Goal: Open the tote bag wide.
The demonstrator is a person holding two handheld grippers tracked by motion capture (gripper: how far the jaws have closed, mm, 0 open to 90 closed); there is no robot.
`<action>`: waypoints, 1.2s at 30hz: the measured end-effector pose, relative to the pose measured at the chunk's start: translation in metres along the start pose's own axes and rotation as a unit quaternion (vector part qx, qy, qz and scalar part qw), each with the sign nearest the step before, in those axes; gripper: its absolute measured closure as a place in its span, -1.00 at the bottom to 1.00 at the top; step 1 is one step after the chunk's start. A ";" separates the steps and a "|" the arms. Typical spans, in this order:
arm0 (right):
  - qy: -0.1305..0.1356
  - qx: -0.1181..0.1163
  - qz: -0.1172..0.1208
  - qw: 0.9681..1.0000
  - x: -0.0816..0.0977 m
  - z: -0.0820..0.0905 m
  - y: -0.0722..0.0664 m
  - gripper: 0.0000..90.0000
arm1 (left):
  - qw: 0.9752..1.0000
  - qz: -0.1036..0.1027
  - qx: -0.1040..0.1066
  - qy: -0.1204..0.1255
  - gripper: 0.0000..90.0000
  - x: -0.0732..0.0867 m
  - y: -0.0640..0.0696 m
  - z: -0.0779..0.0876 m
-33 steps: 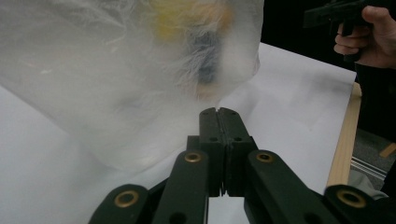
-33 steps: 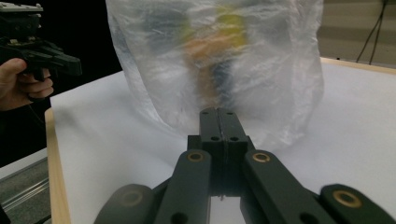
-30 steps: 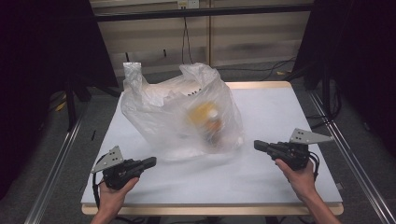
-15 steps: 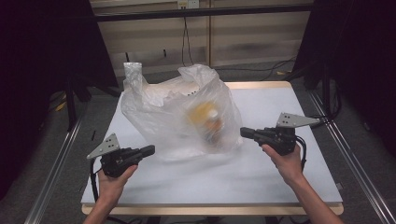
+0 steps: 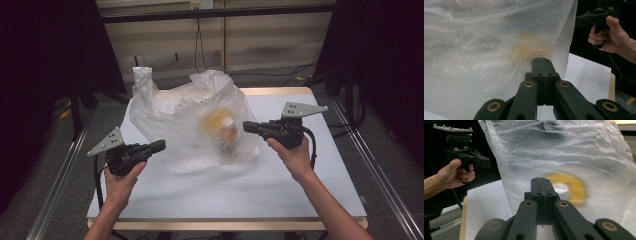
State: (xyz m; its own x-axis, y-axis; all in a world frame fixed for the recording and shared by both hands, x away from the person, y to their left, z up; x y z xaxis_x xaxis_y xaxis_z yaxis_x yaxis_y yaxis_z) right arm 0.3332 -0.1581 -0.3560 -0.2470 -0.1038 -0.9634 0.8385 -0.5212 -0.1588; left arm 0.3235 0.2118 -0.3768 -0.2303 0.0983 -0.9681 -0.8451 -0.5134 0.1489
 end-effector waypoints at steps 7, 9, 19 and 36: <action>0.010 -0.018 0.006 1.000 -0.018 -0.022 0.000 1.00 | 1.000 -0.001 0.005 0.019 1.00 -0.018 -0.006 -0.002; 0.013 -0.023 0.006 1.000 -0.020 -0.025 0.000 1.00 | 1.000 0.003 0.004 0.025 1.00 -0.020 -0.007 -0.004; 0.016 -0.028 0.017 0.999 -0.048 -0.047 -0.002 1.00 | 0.999 -0.022 0.008 0.035 1.00 -0.044 -0.005 -0.007; 0.009 -0.028 0.020 0.999 -0.070 -0.074 0.007 1.00 | 0.998 -0.038 0.023 0.053 1.00 -0.093 0.001 -0.039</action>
Point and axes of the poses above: each handheld gripper's, and its own axes: z roughly backward along the jaws, x roughly out of its underside, y roughly to its right, the point moved 4 cm from there along -z, roughly forward along the jaws, and after that the axes turned 1 degree about -x, right-handed, at the moved point
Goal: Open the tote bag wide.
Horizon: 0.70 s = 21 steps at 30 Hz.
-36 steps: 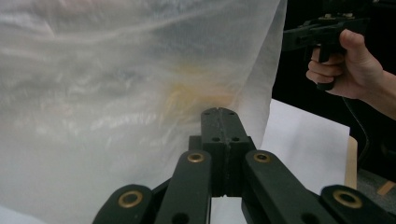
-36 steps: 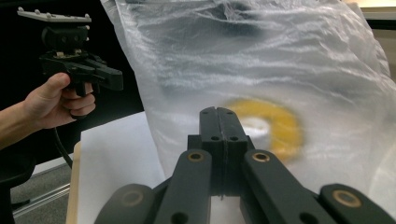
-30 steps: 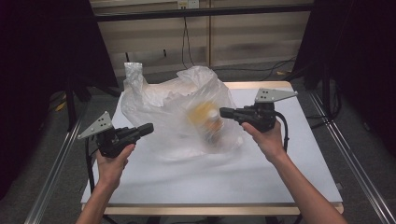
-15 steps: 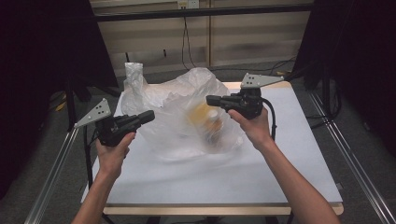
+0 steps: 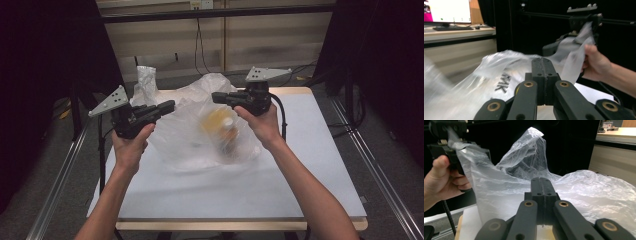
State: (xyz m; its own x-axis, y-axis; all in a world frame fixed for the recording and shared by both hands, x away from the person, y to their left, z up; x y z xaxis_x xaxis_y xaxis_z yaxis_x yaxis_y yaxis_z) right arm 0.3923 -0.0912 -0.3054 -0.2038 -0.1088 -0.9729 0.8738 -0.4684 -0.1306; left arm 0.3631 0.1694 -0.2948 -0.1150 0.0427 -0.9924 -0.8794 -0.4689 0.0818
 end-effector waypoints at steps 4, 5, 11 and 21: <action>0.002 -0.002 0.000 1.000 -0.003 -0.004 -0.001 1.00 | 1.000 0.008 -0.001 -0.014 1.00 0.000 -0.003 -0.014; 0.003 -0.002 0.001 1.000 -0.004 -0.004 -0.001 1.00 | 1.000 0.005 -0.001 -0.019 1.00 0.002 -0.003 -0.017; 0.003 0.000 0.001 1.000 -0.006 -0.005 0.000 1.00 | 0.999 0.012 0.012 -0.028 1.00 0.014 0.004 -0.031; -0.003 -0.005 0.009 1.000 -0.004 -0.008 -0.004 1.00 | 0.998 0.007 0.035 -0.050 1.00 0.029 0.021 -0.058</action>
Point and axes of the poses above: each handheld gripper's, and its own axes: z roughly backward along the jaws, x roughly out of its underside, y roughly to its right, the point moved 4 cm from there along -z, roughly forward along the jaws, and after that the axes turned 1 degree about -x, right-handed, at the moved point
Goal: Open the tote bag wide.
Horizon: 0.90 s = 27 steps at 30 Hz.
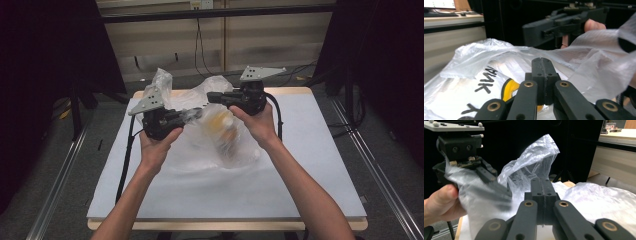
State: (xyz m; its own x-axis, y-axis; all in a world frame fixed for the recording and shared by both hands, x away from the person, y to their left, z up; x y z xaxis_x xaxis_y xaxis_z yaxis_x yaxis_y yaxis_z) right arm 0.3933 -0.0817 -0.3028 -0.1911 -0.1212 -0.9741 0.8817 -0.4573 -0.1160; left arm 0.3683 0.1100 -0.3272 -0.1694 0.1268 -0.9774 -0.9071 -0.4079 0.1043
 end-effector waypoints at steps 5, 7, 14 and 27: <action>-0.007 0.003 0.001 1.000 -0.001 0.000 -0.001 1.00 | 1.000 0.002 0.008 -0.007 1.00 0.002 0.005 -0.012; -0.012 0.004 0.001 1.000 0.000 -0.001 -0.001 1.00 | 1.000 0.003 0.014 -0.006 1.00 0.002 0.006 -0.016; -0.042 0.015 -0.011 0.999 0.027 0.002 0.003 1.00 | 0.999 0.004 0.030 -0.022 1.00 0.011 0.010 -0.029; -0.078 0.051 -0.016 0.996 0.066 0.034 0.008 1.00 | 0.998 0.007 0.045 -0.043 1.00 0.026 0.014 -0.054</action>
Point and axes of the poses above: each handheld gripper's, and its own axes: z roughly backward along the jaws, x roughly out of its underside, y roughly to its right, the point moved 4 cm from there along -z, roughly forward along the jaws, and after that the axes turned 1 degree about -x, right-handed, at the moved point
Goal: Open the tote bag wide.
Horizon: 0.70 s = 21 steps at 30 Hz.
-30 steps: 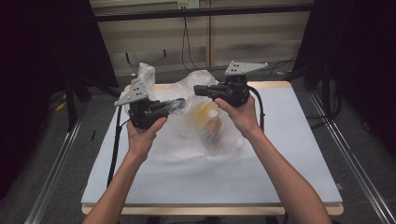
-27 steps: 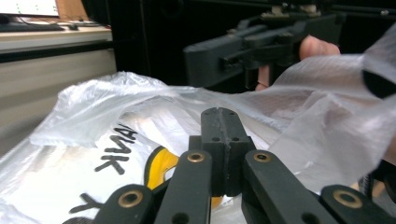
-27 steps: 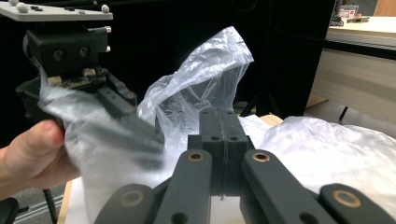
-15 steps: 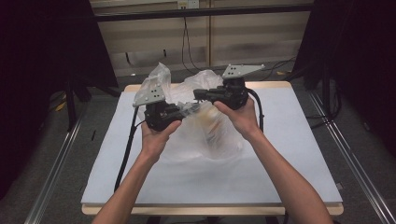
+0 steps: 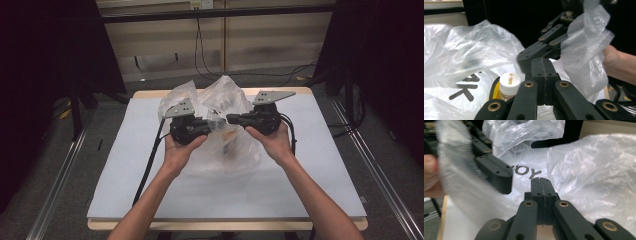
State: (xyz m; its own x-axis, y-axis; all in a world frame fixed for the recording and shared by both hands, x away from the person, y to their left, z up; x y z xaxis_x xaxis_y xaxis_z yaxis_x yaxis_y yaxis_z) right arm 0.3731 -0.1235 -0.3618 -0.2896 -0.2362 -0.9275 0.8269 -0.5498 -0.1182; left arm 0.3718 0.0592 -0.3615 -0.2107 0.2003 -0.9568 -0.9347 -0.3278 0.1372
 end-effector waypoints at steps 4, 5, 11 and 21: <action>0.002 0.007 -0.007 1.000 0.011 0.011 0.002 1.00 | 1.000 -0.001 -0.001 -0.007 1.00 0.007 0.000 -0.002; 0.002 0.010 -0.010 1.000 0.015 0.013 0.004 1.00 | 1.000 -0.001 -0.002 -0.010 1.00 0.009 -0.001 -0.002; -0.006 0.011 -0.023 1.000 0.032 0.009 0.007 1.00 | 1.000 0.002 -0.010 -0.027 1.00 0.021 -0.007 -0.002; -0.015 0.017 -0.038 0.999 0.056 -0.001 0.014 1.00 | 0.998 0.019 -0.029 -0.046 1.00 0.052 -0.024 0.006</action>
State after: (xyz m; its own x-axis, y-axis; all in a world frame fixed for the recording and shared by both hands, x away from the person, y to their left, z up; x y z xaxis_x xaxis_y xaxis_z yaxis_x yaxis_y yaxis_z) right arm 0.3690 -0.1436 -0.4159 -0.3659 -0.2170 -0.9050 0.7854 -0.5936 -0.1752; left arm 0.3818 0.0833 -0.4131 -0.2737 0.2694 -0.9233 -0.9078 -0.3895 0.1554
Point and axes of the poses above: each handheld gripper's, and its own axes: z roughly backward along the jaws, x roughly out of its underside, y roughly to its right, the point moved 4 cm from there along -z, roughly forward along the jaws, and after that the axes turned 1 degree about -x, right-handed, at the moved point
